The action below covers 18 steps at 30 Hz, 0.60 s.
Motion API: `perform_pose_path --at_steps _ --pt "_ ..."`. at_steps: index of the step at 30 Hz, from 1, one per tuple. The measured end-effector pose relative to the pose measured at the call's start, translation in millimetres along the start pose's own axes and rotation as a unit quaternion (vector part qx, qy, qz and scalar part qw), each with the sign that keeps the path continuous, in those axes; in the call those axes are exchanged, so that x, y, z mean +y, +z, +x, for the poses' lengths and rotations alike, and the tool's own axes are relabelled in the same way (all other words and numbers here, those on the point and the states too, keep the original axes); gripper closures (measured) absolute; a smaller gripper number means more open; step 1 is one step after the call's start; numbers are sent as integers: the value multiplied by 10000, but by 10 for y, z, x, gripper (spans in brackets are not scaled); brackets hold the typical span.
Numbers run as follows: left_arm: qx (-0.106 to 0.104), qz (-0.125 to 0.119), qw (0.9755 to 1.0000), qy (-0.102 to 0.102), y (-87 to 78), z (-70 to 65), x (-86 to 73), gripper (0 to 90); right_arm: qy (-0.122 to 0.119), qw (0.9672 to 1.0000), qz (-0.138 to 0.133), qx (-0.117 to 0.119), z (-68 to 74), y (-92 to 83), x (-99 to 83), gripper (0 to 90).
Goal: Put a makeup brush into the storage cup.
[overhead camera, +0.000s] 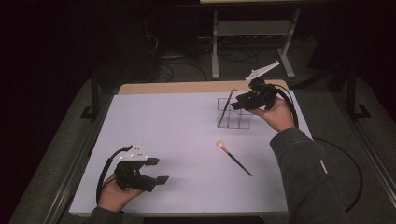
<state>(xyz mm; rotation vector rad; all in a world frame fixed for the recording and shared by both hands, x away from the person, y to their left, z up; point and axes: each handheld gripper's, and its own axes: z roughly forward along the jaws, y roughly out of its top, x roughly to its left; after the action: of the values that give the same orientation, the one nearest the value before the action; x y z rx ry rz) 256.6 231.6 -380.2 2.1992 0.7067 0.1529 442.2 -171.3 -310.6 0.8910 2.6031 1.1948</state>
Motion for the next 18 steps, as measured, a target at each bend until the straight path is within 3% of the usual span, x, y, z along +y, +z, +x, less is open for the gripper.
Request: perform_pose_path --at_steps 18 --pt "-38 -16 10000 1 28 -3 21 240 -28 10000 -62 -8 158 -114 -174 356"
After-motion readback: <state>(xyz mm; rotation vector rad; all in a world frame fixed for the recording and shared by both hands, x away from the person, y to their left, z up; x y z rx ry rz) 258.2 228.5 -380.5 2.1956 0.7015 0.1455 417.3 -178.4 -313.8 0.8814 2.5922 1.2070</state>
